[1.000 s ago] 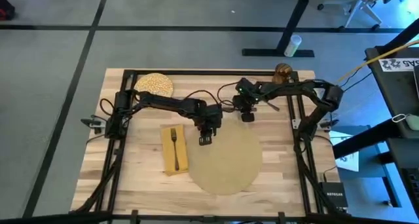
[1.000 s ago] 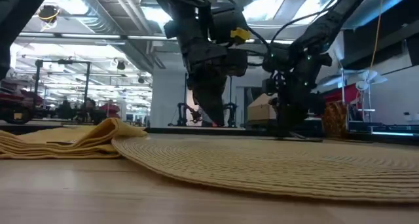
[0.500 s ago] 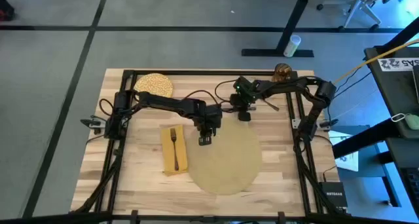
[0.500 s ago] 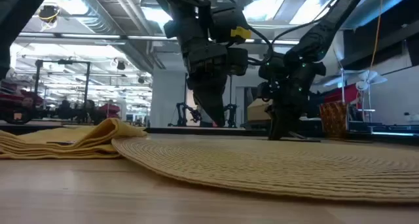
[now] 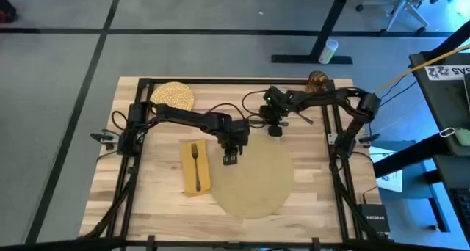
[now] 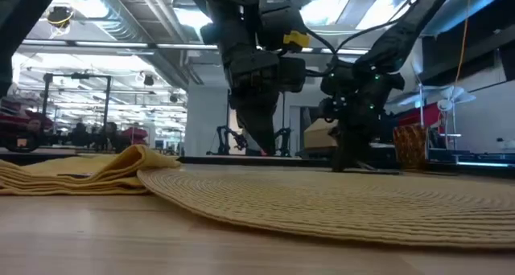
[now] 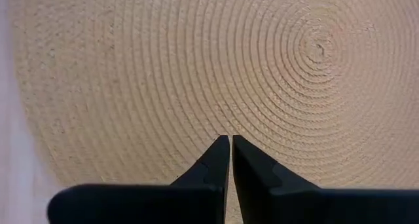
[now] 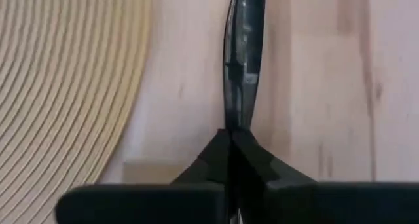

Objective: Set table place
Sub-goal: Put the black table knife on the right of the yellow placemat

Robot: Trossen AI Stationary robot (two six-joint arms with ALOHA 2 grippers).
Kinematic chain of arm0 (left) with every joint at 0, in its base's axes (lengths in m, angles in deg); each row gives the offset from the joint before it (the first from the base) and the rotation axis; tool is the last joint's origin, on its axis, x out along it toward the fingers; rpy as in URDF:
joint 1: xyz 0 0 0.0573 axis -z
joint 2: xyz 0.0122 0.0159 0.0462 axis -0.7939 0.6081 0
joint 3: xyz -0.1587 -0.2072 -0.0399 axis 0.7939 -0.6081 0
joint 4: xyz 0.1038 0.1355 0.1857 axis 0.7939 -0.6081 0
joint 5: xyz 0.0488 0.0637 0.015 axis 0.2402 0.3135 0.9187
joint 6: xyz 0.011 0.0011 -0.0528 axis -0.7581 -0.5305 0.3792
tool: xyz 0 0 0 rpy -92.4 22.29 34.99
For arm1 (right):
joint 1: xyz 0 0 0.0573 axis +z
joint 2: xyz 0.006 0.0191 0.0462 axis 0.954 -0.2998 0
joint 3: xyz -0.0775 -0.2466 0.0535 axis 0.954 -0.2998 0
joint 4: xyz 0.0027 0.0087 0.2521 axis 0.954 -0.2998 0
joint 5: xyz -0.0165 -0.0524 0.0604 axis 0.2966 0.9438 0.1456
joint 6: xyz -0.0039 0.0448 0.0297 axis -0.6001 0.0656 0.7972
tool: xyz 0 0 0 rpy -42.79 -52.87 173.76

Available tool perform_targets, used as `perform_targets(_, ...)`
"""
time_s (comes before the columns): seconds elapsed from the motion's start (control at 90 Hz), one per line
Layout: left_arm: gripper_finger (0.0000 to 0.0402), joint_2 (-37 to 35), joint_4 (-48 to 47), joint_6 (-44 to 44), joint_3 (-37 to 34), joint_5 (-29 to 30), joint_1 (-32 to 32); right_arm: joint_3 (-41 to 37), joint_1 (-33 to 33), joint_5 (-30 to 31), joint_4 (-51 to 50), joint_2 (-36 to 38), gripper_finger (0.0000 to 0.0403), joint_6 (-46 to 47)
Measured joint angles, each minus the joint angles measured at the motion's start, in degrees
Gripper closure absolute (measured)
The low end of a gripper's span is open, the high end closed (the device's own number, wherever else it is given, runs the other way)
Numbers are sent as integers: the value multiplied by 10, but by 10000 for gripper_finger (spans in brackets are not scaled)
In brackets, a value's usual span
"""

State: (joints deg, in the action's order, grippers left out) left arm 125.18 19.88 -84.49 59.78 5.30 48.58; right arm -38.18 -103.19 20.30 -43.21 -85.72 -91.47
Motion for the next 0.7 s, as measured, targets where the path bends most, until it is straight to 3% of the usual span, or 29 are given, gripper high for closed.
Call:
perform_targets(0.378, 400, 0, -10, -3, 0, 16, 2, 1, 19, 7, -87, 55, 402, 6)
perform_targets(0.7, 400, 0, -14, -15, 0, 31, 2, 3, 17, 132, -229, 97, 375, 26)
